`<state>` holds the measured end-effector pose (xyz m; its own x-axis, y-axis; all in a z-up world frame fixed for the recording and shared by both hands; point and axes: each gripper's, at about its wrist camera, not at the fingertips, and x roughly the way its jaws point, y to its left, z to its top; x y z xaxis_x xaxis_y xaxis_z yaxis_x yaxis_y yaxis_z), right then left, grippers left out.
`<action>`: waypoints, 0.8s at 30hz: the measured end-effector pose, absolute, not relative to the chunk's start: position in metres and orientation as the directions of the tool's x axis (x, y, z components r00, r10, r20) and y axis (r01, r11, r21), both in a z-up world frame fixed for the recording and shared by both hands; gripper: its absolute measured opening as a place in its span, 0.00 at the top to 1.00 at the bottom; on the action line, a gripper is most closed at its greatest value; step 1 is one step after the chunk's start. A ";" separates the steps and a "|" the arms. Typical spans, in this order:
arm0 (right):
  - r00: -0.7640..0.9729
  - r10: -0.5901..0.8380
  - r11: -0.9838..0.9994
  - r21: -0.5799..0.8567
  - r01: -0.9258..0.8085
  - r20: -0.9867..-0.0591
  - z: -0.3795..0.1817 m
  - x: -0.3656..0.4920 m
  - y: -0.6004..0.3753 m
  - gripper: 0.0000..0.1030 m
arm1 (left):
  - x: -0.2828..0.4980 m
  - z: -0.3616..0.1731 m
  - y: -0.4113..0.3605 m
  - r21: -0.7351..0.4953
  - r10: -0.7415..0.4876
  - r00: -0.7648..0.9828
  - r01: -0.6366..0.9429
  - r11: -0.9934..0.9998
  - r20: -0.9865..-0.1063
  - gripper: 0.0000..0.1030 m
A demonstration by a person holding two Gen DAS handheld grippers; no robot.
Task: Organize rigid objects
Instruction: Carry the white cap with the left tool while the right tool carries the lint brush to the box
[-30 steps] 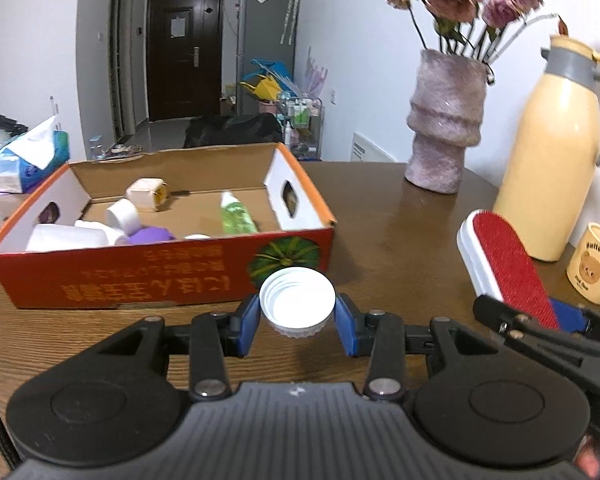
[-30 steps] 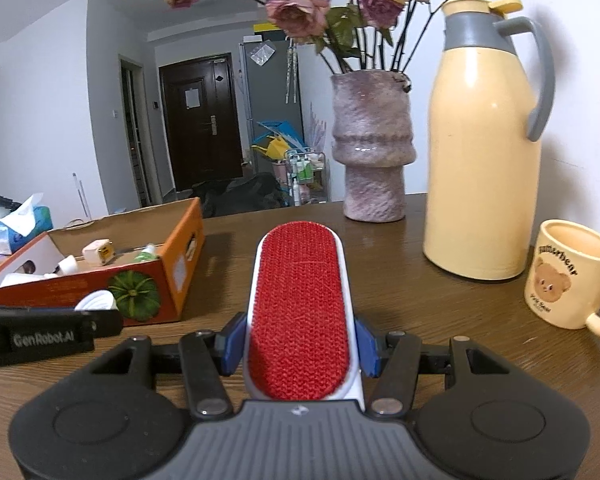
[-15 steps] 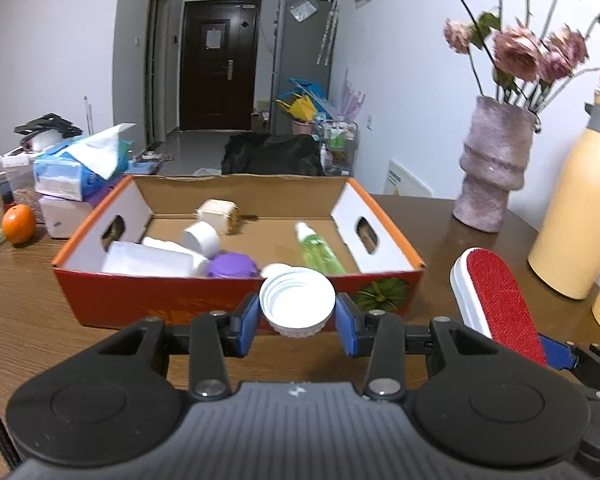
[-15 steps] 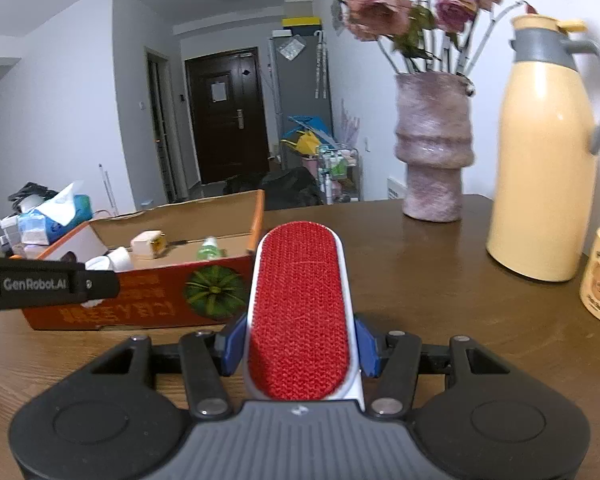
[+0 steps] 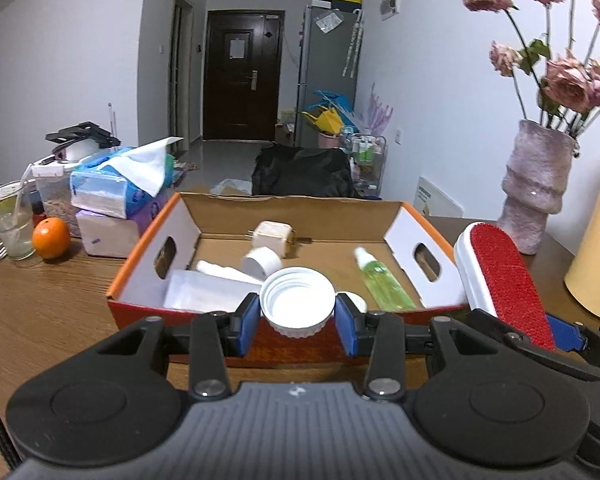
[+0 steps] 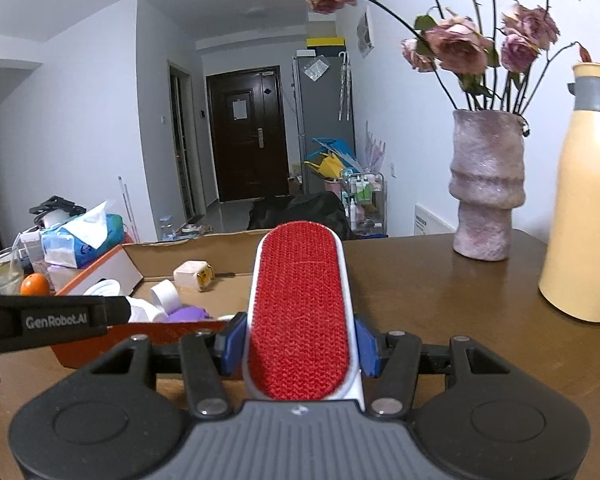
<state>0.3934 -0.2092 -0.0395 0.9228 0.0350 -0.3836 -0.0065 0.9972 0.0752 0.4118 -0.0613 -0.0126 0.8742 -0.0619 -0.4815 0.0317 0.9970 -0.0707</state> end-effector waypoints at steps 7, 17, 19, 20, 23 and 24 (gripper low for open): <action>0.927 0.047 0.998 0.053 -0.030 -0.372 -0.036 0.411 -0.194 0.47 | 0.425 -0.010 -0.049 -0.068 -0.033 0.883 0.001 0.998 -0.469 0.60; 0.934 0.062 0.998 0.036 -0.053 -0.353 -0.030 0.444 -0.178 0.47 | 0.451 -0.010 -0.035 -0.057 0.000 0.887 -0.029 0.998 -0.461 0.60; 0.935 0.064 0.998 0.024 -0.060 -0.350 -0.030 0.451 -0.174 0.47 | 0.457 -0.011 -0.033 -0.055 0.005 0.888 -0.034 0.998 -0.460 0.60; 0.935 0.066 0.998 0.017 -0.064 -0.349 -0.029 0.454 -0.173 0.47 | 0.460 -0.011 -0.031 -0.054 0.009 0.888 -0.037 0.998 -0.460 0.60; 0.934 0.077 0.997 0.001 -0.082 -0.349 -0.029 0.465 -0.167 0.47 | 0.470 -0.012 -0.026 -0.049 0.021 0.888 -0.048 0.998 -0.459 0.60; 0.934 0.080 0.996 -0.004 -0.087 -0.349 -0.029 0.469 -0.164 0.47 | 0.474 -0.012 -0.024 -0.048 0.024 0.888 -0.051 0.998 -0.459 0.60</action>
